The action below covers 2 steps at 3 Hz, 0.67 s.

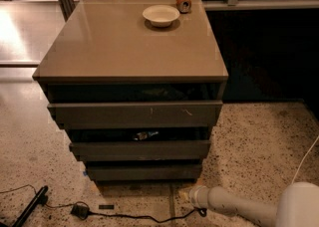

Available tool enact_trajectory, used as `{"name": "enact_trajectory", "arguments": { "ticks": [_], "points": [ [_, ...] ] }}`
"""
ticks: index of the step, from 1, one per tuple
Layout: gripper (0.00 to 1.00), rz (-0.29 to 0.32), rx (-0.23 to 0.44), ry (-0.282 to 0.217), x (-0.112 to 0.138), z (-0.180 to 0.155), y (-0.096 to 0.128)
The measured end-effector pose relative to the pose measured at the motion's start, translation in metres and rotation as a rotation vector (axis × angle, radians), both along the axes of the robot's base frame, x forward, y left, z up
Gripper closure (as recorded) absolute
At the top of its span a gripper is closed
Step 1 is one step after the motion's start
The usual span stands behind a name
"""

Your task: Close bottom drawer

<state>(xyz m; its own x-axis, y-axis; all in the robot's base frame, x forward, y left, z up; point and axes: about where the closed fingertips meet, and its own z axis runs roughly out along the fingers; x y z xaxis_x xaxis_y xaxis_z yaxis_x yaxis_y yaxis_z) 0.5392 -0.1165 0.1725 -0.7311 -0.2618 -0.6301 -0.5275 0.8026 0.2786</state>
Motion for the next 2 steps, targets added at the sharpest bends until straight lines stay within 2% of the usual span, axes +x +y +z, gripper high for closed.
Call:
{"name": "enact_trajectory", "arguments": {
  "ticks": [1,2],
  "points": [
    [1.0,-0.105,0.026,0.018,-0.033,-0.006,-0.039],
    [1.0,-0.141,0.029,0.02,-0.041,-0.006,-0.056]
  ]
}}
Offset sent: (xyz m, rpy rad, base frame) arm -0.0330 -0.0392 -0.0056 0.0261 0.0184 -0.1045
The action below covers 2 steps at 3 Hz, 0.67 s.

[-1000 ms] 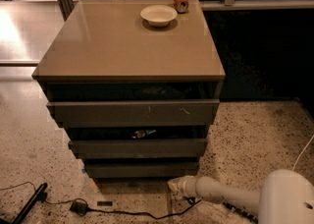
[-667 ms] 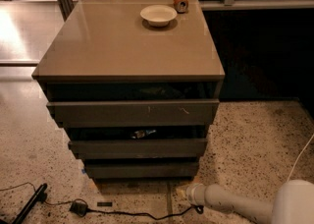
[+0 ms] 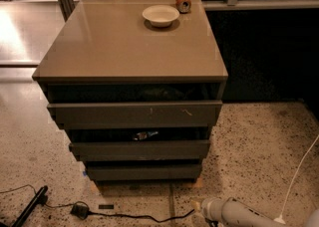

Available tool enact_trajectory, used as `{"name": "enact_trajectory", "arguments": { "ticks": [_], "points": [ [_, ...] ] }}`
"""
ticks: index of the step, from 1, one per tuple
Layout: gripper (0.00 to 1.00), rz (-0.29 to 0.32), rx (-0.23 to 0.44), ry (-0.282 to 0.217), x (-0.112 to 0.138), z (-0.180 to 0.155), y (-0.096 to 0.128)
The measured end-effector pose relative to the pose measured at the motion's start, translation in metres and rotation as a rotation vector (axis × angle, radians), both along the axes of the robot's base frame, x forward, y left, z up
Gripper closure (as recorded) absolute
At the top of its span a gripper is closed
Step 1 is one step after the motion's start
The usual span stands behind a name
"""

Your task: Close bottom drawer

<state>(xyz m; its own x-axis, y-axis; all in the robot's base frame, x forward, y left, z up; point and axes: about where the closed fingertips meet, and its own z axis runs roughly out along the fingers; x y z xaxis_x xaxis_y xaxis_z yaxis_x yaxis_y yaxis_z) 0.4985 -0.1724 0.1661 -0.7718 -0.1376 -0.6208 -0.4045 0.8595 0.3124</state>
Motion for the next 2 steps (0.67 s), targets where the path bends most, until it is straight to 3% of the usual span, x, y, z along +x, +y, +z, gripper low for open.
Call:
{"name": "enact_trajectory", "arguments": {
  "ticks": [1,2],
  "points": [
    [1.0,0.0,0.0,0.0,0.0,0.0,0.0],
    [0.85,0.0,0.0,0.0,0.0,0.0,0.0001]
  ]
}}
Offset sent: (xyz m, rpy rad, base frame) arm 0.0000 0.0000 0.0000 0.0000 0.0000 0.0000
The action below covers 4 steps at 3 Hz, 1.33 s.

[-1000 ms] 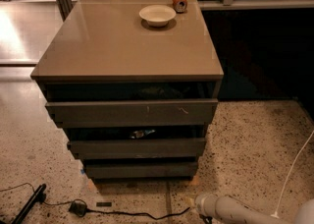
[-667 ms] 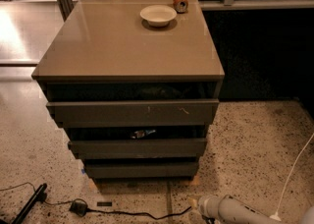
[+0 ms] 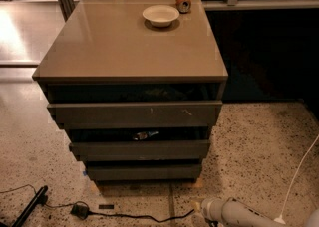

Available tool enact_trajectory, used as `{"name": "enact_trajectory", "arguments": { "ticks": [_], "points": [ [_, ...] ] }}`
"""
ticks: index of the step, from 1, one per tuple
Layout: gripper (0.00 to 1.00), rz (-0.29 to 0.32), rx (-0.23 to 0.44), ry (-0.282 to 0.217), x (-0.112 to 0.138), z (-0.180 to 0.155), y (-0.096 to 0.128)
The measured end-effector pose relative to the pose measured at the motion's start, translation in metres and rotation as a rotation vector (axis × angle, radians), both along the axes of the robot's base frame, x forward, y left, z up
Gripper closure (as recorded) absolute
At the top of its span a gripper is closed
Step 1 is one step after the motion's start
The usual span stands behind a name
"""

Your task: Close bottom drawer

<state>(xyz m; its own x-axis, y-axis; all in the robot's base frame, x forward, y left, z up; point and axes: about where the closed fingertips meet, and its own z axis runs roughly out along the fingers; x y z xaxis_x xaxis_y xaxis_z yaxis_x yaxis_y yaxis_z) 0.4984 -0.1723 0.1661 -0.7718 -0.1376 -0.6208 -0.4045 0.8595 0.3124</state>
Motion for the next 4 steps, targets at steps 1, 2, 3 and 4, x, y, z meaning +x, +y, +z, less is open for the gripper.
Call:
{"name": "enact_trajectory", "arguments": {
  "ticks": [1,2,3,4],
  "points": [
    [0.62,0.0,0.0,0.0,0.0,0.0,0.0001],
    [0.39,0.0,0.0,0.0,0.0,0.0,0.0001],
    [0.08,0.0,0.0,0.0,0.0,0.0,0.0001],
    [0.0,0.0,0.0,0.0,0.0,0.0,0.0001]
  ]
}}
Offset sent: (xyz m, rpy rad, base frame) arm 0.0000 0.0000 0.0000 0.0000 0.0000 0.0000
